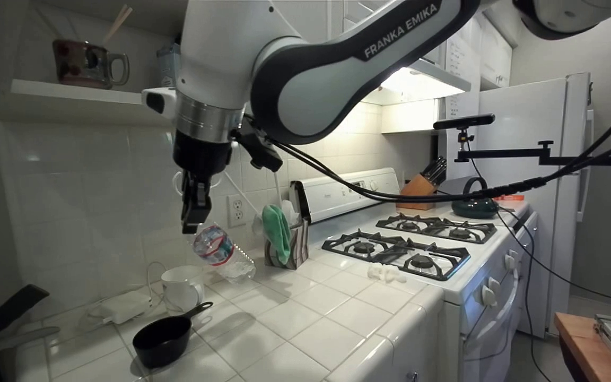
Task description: Put the water bottle in the black pot on the left
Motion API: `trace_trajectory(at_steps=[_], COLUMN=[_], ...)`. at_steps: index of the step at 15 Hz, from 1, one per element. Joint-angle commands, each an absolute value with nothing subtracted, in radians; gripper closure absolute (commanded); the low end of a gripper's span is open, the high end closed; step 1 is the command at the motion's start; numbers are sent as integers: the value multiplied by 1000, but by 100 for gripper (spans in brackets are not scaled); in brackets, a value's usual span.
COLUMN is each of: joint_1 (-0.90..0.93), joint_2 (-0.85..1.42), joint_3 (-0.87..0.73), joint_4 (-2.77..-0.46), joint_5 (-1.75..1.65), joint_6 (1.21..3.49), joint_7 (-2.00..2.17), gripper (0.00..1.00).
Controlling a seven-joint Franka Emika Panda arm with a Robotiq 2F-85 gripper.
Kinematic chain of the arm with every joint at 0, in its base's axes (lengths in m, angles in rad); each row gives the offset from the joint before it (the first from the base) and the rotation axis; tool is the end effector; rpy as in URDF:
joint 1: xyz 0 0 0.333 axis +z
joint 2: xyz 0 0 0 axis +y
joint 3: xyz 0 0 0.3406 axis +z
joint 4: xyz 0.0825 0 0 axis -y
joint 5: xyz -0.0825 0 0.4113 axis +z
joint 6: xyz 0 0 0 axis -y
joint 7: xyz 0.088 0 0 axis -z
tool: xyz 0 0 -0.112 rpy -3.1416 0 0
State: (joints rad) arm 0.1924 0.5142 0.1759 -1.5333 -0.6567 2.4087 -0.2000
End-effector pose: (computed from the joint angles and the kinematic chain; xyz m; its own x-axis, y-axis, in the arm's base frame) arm 0.7238 0.2480 0.4059 0.5439 0.8236 0.1606 0.6649 -0.5398 0.5163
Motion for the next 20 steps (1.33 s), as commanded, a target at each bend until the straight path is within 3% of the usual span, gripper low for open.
trace_trajectory(at_steps=[1, 20], joint_1=[245, 355], joint_2=[649, 1044], joint_3=[146, 134], joint_4=[-1327, -741], joint_5=[-616, -620], joint_6=[2300, 1803], joint_7=[-309, -631], gripper=[92, 92])
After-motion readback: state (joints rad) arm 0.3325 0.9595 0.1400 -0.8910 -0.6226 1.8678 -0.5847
